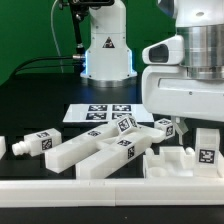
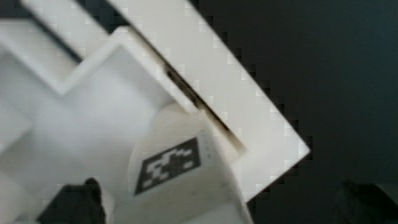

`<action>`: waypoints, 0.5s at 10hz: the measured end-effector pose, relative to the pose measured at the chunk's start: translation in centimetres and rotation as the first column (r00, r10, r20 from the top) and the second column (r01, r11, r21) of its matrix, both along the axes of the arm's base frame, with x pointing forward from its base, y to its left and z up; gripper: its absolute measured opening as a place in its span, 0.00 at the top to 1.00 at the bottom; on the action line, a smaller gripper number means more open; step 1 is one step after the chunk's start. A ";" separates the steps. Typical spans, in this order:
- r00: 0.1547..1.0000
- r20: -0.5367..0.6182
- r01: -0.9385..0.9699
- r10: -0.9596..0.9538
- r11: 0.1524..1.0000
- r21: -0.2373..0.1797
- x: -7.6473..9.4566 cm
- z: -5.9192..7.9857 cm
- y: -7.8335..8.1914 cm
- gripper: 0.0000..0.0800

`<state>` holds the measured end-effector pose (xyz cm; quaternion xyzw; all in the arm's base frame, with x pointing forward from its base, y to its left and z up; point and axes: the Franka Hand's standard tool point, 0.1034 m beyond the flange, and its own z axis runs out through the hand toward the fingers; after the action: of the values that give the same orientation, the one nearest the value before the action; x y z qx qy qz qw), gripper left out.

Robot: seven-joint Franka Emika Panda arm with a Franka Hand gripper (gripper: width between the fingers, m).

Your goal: Assemble chair

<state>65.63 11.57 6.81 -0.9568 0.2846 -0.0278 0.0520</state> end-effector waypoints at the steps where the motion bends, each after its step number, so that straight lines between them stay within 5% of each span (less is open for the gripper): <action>1: 0.995 0.008 -0.098 0.098 0.995 -0.010 0.0 0.0 -0.1 0.19; 3: 0.987 0.013 -0.159 0.159 0.987 -0.018 0.0 0.0 -0.1 0.19; 4: 0.993 0.010 -0.115 0.115 0.993 -0.012 0.0 0.0 -0.1 0.35; 5: 0.993 0.010 -0.115 0.115 0.993 -0.013 0.0 0.0 -0.1 0.35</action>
Offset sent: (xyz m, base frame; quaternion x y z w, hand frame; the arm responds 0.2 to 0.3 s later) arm 0.0000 0.0000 0.0000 0.0000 0.0000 0.0650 0.9979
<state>65.67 11.47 6.80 -0.9718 0.2284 -0.0318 0.0494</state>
